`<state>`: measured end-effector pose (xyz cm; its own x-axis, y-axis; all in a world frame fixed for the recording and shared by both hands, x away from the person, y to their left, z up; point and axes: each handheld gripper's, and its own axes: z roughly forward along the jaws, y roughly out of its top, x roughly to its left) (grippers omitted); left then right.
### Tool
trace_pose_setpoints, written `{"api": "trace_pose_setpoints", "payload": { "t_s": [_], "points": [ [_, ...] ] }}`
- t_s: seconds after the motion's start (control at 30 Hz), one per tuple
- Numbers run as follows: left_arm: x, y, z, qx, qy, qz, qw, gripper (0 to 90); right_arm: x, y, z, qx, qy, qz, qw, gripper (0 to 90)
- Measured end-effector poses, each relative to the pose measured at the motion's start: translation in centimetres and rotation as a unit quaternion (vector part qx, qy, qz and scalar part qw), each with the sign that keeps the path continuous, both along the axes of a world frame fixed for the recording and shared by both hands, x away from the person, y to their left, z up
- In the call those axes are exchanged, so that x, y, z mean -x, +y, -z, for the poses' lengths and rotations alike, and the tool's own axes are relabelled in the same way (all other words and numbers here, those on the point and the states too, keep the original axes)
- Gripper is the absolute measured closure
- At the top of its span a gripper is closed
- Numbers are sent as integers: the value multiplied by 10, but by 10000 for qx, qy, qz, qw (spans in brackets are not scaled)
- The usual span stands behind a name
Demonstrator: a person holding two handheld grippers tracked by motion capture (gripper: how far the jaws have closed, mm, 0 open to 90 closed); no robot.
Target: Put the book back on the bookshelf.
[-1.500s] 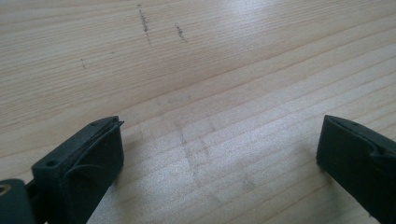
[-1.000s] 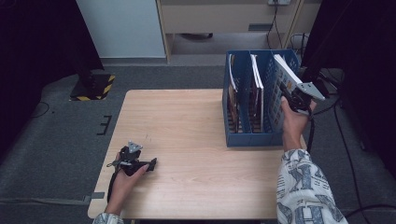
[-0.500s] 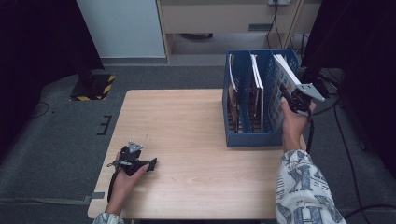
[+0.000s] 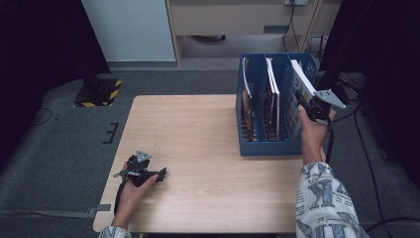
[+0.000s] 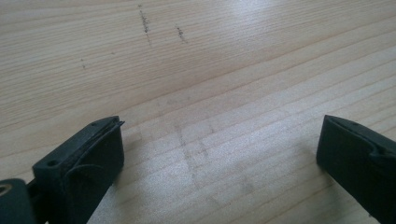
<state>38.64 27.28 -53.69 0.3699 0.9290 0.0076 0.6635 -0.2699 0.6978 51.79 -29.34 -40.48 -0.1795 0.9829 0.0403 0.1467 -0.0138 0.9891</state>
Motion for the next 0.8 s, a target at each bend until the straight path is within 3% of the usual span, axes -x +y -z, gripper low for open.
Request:
{"api": "trace_pose_setpoints", "payload": {
  "t_s": [0.03, 0.1, 0.53, 0.67, 0.8],
  "points": [
    [0, 0, 0, 0, -1, 0, 10000, 1, -1, 2, -2, 139, 40, -10, 9999, 728],
    [0, 0, 0, 1, 0, 0, 10000, 1, -2, 3, -3, 186, 43, -40, 9998, 736],
    [0, 0, 0, 2, 1, 11, 10000, 0, -7, -2, -7, 90, -142, 288, 9994, 739],
    [-1, 0, 0, 5, -1, 10, 10000, 0, -12, -1, -8, 235, -130, 494, 9984, 738],
    [-1, 0, 0, 6, -3, 12, 10000, 0, -15, 0, -3, 348, -53, 489, 9982, 737]
  ]
}}
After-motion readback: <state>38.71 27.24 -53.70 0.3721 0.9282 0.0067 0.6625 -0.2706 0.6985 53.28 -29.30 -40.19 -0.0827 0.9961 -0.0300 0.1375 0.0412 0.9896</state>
